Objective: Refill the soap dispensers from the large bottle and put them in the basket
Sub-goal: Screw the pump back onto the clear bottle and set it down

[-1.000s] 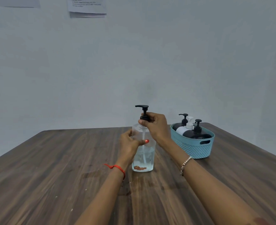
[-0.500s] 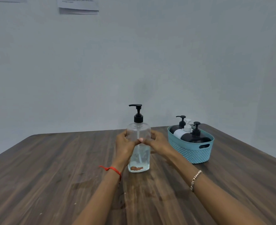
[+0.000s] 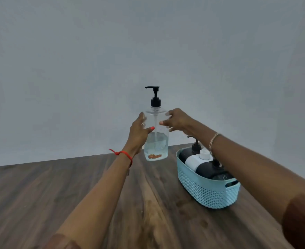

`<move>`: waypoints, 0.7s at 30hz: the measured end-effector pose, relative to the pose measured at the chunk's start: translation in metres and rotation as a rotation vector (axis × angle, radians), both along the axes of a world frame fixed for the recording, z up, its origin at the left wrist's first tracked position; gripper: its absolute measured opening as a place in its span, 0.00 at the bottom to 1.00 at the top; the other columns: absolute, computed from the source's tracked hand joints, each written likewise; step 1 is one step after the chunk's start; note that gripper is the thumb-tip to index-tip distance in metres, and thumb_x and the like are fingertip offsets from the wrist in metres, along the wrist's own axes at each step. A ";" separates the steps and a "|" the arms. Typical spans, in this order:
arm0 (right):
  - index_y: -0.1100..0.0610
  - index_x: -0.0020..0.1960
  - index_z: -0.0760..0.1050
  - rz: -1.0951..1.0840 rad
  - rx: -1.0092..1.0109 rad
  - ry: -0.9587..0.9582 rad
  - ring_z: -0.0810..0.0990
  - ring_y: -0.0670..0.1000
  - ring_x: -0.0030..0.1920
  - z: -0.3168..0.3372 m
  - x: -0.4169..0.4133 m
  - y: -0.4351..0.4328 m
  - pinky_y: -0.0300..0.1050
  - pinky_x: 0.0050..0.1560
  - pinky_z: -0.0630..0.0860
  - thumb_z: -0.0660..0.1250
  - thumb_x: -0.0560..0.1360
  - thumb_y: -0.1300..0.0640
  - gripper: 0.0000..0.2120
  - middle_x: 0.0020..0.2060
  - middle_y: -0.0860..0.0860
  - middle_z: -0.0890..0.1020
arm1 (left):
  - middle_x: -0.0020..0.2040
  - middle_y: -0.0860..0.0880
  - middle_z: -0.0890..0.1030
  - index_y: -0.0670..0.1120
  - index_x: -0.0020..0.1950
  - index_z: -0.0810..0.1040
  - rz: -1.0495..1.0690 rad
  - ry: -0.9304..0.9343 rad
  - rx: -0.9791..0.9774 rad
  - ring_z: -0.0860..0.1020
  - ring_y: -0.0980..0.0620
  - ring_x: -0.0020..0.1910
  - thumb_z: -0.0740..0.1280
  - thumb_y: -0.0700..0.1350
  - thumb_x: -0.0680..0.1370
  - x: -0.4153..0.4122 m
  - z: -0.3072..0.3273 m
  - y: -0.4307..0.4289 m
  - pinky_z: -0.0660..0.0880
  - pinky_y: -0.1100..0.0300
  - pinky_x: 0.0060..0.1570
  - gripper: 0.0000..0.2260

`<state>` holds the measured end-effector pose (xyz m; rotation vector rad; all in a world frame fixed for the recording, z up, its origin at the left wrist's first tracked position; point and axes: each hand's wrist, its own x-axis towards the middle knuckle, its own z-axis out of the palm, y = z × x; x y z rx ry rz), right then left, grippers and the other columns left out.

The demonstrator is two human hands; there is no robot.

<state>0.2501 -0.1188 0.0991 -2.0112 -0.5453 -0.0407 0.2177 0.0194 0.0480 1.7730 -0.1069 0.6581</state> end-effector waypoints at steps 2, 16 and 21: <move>0.69 0.64 0.65 -0.034 -0.119 -0.030 0.77 0.60 0.56 0.004 0.028 -0.001 0.54 0.58 0.77 0.69 0.73 0.62 0.24 0.59 0.66 0.74 | 0.73 0.42 0.66 0.44 0.75 0.60 0.010 0.004 0.001 0.64 0.42 0.72 0.65 0.36 0.77 0.031 -0.005 -0.003 0.65 0.48 0.67 0.28; 0.70 0.64 0.66 -0.076 -0.560 0.038 0.74 0.56 0.49 -0.040 0.150 -0.031 0.56 0.64 0.71 0.62 0.78 0.56 0.21 0.58 0.66 0.77 | 0.71 0.43 0.68 0.43 0.74 0.60 -0.012 0.090 0.025 0.69 0.43 0.68 0.67 0.36 0.76 0.145 -0.074 -0.032 0.69 0.56 0.61 0.29; 0.67 0.66 0.63 -0.093 -0.602 0.045 0.76 0.55 0.55 -0.039 0.149 -0.031 0.57 0.65 0.71 0.60 0.79 0.55 0.21 0.60 0.64 0.75 | 0.73 0.43 0.65 0.43 0.76 0.55 -0.007 0.128 0.070 0.66 0.44 0.70 0.67 0.38 0.77 0.145 -0.073 -0.034 0.67 0.56 0.64 0.32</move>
